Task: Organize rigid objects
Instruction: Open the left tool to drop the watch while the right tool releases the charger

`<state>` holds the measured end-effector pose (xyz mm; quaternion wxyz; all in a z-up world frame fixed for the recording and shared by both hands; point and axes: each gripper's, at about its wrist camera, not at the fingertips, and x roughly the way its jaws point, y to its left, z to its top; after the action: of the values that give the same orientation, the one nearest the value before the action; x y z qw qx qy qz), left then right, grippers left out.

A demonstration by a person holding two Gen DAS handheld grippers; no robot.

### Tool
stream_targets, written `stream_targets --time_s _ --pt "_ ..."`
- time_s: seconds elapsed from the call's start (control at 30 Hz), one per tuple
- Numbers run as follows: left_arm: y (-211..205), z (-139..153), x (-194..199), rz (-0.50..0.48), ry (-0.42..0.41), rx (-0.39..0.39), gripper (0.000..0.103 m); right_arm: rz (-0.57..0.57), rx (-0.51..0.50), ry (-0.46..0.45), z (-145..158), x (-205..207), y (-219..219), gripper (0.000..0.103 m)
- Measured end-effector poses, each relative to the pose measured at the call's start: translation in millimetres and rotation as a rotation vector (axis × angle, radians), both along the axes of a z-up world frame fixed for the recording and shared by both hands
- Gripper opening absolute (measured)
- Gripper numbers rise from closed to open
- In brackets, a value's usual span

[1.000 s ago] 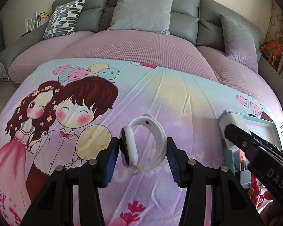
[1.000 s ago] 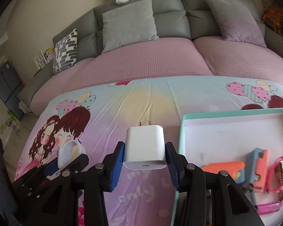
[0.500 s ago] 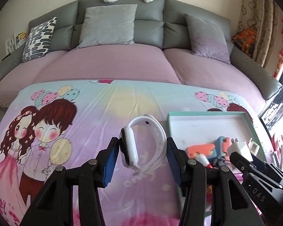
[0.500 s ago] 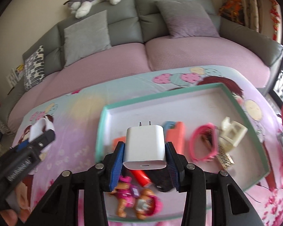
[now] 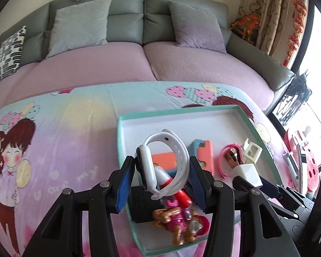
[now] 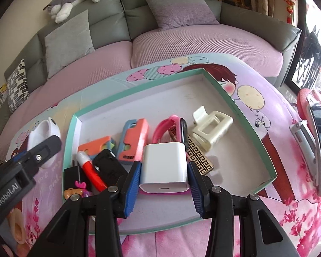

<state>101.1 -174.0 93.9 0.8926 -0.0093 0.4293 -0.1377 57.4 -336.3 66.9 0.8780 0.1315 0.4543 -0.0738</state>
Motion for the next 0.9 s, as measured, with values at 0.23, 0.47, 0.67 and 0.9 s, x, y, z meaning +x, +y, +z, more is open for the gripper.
stream_targets --time_s 0.23,0.47,0.67,0.9 --pt "-19 -17 1 -0.049 0.064 -0.050 0.053 0.007 0.020 0.004 -4 -4 -3 0.047" --pt "-18 -17 -2 -0.035 0.070 -0.036 0.063 0.016 0.027 0.014 -6 -3 -5 0.047" --pt "-3 -13 -4 0.012 0.068 -0.021 0.064 0.025 0.012 0.035 -8 -2 -2 0.047" --pt "22 -12 -6 0.114 0.062 0.017 0.085 0.025 -0.019 0.043 -5 -2 -1 0.057"
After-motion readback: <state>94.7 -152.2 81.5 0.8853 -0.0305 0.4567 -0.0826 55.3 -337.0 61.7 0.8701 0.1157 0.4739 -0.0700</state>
